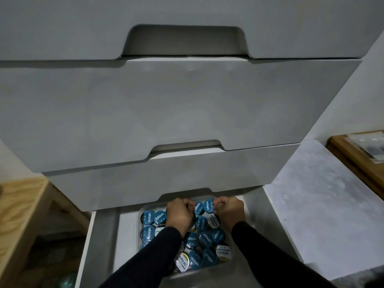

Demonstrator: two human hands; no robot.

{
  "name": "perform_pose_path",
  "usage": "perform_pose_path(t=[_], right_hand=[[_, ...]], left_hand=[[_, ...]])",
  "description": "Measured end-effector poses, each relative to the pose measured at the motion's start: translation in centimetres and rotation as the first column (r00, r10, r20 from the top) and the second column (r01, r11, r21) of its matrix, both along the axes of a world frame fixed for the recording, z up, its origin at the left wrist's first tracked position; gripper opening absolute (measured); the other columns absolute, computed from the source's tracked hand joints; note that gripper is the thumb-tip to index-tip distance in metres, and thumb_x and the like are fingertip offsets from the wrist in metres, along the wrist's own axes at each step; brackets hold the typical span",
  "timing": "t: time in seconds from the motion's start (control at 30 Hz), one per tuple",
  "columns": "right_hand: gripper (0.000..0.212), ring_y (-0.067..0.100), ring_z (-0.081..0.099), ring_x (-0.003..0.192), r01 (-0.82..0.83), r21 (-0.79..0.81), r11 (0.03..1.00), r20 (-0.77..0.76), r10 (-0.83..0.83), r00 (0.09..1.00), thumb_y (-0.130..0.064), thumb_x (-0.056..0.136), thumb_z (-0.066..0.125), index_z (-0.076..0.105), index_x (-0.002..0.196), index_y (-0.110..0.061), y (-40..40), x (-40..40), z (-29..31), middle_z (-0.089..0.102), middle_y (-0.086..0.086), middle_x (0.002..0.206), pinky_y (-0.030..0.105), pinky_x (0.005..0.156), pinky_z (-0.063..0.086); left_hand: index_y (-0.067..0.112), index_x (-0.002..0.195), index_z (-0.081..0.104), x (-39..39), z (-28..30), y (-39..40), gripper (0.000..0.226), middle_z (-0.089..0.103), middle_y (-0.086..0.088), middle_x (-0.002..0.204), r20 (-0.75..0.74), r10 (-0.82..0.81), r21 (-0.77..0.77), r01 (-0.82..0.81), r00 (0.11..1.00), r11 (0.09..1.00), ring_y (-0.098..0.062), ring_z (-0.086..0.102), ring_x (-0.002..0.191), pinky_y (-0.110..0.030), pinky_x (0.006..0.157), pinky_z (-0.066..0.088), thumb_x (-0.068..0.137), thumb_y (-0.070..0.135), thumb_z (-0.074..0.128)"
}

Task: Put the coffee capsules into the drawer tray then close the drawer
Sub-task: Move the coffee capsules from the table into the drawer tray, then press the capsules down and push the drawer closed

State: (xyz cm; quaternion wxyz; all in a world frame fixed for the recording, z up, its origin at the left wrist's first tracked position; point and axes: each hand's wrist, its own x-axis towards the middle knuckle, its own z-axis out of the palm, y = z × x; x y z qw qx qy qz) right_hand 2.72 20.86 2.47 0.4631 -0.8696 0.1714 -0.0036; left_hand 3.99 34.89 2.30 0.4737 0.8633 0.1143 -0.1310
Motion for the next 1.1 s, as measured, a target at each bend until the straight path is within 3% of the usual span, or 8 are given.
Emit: perform_pose_path(t=[0.27,0.4,0.53,0.63,0.73,0.8,0.97,1.1], right_hand=[[0.043,0.027,0.06,0.068,-0.268,-0.337,0.903,-0.054,0.265,0.963,-0.021,0.068,0.028,0.065,0.065,0.0,0.5,0.4,-1.1,0.062,0.02,0.076,0.021,0.06,0.035],[0.025,0.018,0.054,0.041,-0.36,-0.45,0.818,-0.144,0.331,0.933,-0.008,0.059,0.036,0.055,0.042,-0.011,0.9,-0.2,-1.9,0.056,0.005,0.05,0.019,0.043,0.038],[0.019,0.02,0.055,0.047,-0.486,-0.618,0.617,-0.211,0.466,0.859,-0.003,0.057,0.044,0.057,0.045,-0.011,0.9,0.1,-2.5,0.057,0.004,0.047,0.021,0.051,0.048],[0.018,0.015,0.058,0.052,-0.541,-0.66,0.52,-0.272,0.506,0.818,-0.017,0.046,0.079,0.061,0.049,-0.015,1.4,-0.8,-0.8,0.06,-0.001,0.052,0.021,0.049,0.05],[0.031,0.023,0.06,0.092,-0.531,-0.672,0.517,-0.235,0.531,0.814,-0.031,0.076,0.065,0.066,0.095,-0.006,1.6,-2.0,2.4,0.067,0.011,0.096,0.029,0.08,0.05],[0.045,0.03,0.044,0.118,-0.55,-0.694,0.465,-0.253,0.558,0.79,-0.031,0.093,0.038,0.046,0.126,0.0,1.3,-2.3,2.9,0.051,0.017,0.126,0.035,0.103,0.036],[0.061,0.029,0.027,0.135,-0.528,-0.731,0.432,-0.223,0.581,0.783,-0.043,0.097,0.023,0.029,0.139,0.001,0.7,-4.0,3.9,0.038,0.018,0.143,0.036,0.116,0.019],[0.063,0.028,0.016,0.141,-0.516,-0.71,0.48,-0.167,0.597,0.785,-0.045,0.098,0.021,0.019,0.143,-0.001,-0.4,-6.1,6.1,0.025,0.018,0.151,0.035,0.117,0.012]], left_hand=[[0.022,0.082,0.066,0.3,0.0,-0.1,0.022,0.057,0.003,0.084,-0.028,-0.134,0.222,0.137,0.991,0.965,-0.011,0.055,0.075,-0.02,0.069,0.046,0.092,0.008,0.052],[0.014,0.099,0.066,0.5,0.2,-0.1,0.017,0.067,-0.006,0.101,-0.071,-0.221,0.32,0.232,0.973,0.919,-0.017,0.064,0.089,-0.027,0.084,0.054,0.091,0.006,0.054],[0.015,0.114,0.058,0.0,0.9,0.0,0.025,0.065,-0.009,0.109,-0.089,-0.36,0.46,0.359,0.929,0.812,-0.02,0.063,0.09,-0.028,0.083,0.054,0.09,0.009,0.056],[0.014,0.113,0.057,-1.3,1.2,0.1,0.024,0.065,-0.008,0.106,0.022,-0.438,0.573,0.348,0.899,0.742,-0.02,0.063,0.088,-0.028,0.078,0.055,0.089,0.012,0.057],[0.012,0.119,0.053,-2.6,1.8,0.3,0.028,0.062,-0.009,0.112,0.113,-0.456,0.638,0.287,0.883,0.714,-0.022,0.06,0.098,-0.031,0.083,0.053,0.091,0.017,0.054],[0.01,0.122,0.05,-3.2,2.5,0.4,0.032,0.06,-0.01,0.118,0.14,-0.437,0.677,0.236,0.888,0.697,-0.022,0.056,0.106,-0.029,0.087,0.048,0.093,0.022,0.051],[0.005,0.123,0.048,-6.4,5.1,0.6,0.039,0.055,-0.012,0.123,0.222,-0.358,0.779,0.056,0.907,0.625,-0.024,0.047,0.116,-0.031,0.099,0.036,0.101,0.03,0.027],[0.006,0.124,0.049,-9.2,6.0,1.0,0.042,0.056,-0.012,0.124,0.372,-0.243,0.723,-0.116,0.896,0.681,-0.024,0.046,0.119,-0.031,0.107,0.034,0.099,0.035,0.031]])
